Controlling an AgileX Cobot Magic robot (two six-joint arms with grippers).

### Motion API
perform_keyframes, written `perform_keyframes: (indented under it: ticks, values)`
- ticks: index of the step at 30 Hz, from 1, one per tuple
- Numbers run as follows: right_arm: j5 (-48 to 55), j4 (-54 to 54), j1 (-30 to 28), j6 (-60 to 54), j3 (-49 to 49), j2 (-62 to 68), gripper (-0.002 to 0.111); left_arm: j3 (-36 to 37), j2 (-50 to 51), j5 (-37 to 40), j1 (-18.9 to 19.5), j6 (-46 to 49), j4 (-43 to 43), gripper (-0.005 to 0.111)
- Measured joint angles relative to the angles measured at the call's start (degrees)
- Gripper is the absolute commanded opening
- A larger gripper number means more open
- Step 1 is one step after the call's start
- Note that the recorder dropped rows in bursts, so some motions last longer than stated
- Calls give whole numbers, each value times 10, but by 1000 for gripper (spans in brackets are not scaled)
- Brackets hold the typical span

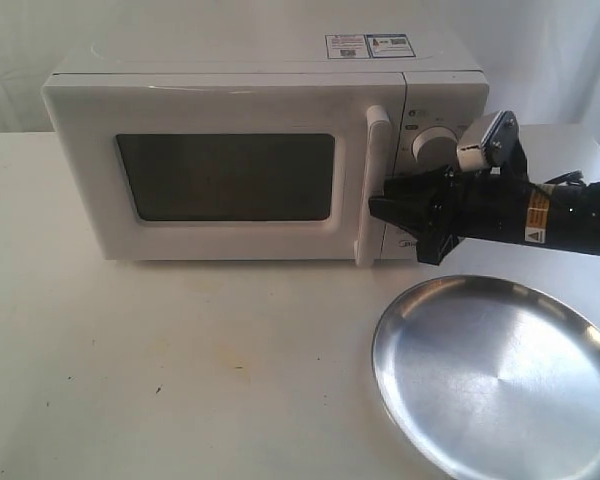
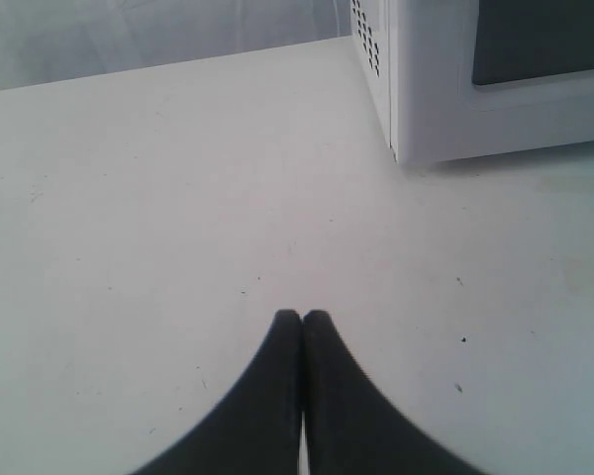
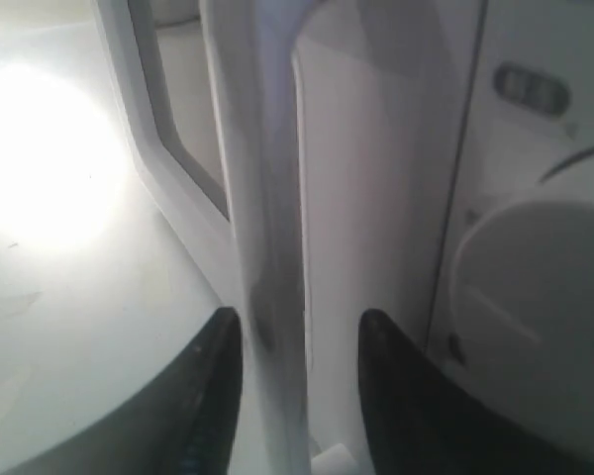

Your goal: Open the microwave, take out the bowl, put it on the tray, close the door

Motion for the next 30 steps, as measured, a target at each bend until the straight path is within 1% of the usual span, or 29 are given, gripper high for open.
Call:
perform_keyframes:
  ticks: [10,18,24,30]
  values:
    - [4,-9,3,42,-3,-20,38,0,0,0,0,0,0,0]
    - [77,-17,28,78,-4,-21,37,0,0,0,0,0,0,0]
    - [81,-15,30,81,-4,-21,33,0,0,0,0,0,0,0]
    - [85,-5,39,78,-3,-21,33,0,0,0,0,0,0,0]
